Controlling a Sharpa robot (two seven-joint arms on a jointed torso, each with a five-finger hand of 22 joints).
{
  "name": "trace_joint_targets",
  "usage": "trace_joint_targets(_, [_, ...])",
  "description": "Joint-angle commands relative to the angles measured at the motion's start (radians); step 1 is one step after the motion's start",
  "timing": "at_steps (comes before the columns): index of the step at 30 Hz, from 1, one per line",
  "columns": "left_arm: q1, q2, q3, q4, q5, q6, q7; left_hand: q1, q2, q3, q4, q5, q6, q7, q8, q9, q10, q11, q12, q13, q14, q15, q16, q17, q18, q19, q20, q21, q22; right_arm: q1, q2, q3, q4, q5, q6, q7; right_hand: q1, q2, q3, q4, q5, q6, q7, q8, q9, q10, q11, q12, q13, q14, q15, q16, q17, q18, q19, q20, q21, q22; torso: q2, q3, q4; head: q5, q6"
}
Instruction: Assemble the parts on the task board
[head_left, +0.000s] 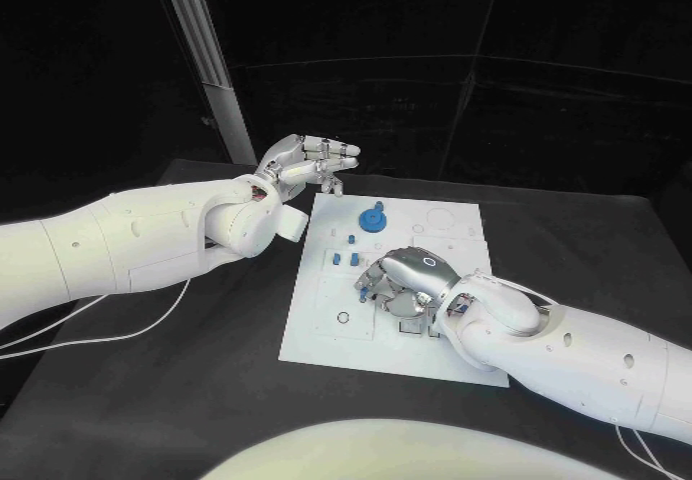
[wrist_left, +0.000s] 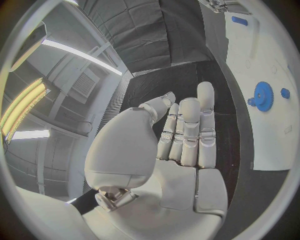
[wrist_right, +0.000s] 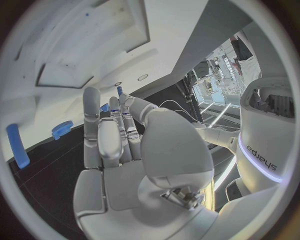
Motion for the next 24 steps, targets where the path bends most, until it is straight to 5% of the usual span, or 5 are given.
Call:
trace_joint_targets(1, [0.002, 0.001, 0.000, 0.000, 0.002, 0.006, 0.003, 0.001, 0.000, -0.006, 0.000, 0.003, -0.006, 0.003, 0.000, -0.001, 0.000, 0.004, 0.007, -0.001, -0.004, 0.000, -0.003, -0.001, 0.006, -0.007, 0.001, -0.006, -0.001, 0.001, 0.002, 0.000, 0.001, -0.012, 0.025, -0.002, -0.004, 0.006, 0.006, 0.000, 0.002, 0.003, 0.003, -0.002, 0.001, 0.003, 0.006, -0.005, -0.001, 0.032, -0.002, 0.004, -0.001, 0.001, -0.001, -0.001, 0.004, 0.001, 0.000, -0.0001, 0.0015, 0.000, -0.001])
trace_joint_targets(24, [0.002, 0.000, 0.000, 0.000, 0.002, 0.009, 0.000, 0.001, 0.000, -0.006, 0.000, 0.003, -0.006, 0.003, 0.000, -0.001, 0.000, 0.004, 0.007, -0.001, -0.004, 0.000, -0.003, -0.001, 0.006, -0.007, 0.001, -0.006, -0.001, 0.001, 0.010, 0.000, -0.005, -0.060, 0.054, -0.040, -0.005, 0.006, 0.006, 0.001, 0.002, 0.003, 0.003, -0.002, 0.001, 0.003, 0.006, -0.005, -0.001, 0.032, -0.002, 0.004, -0.001, 0.001, -0.001, -0.001, 0.005, 0.003, 0.000, -0.0001, 0.0002, 0.000, -0.003])
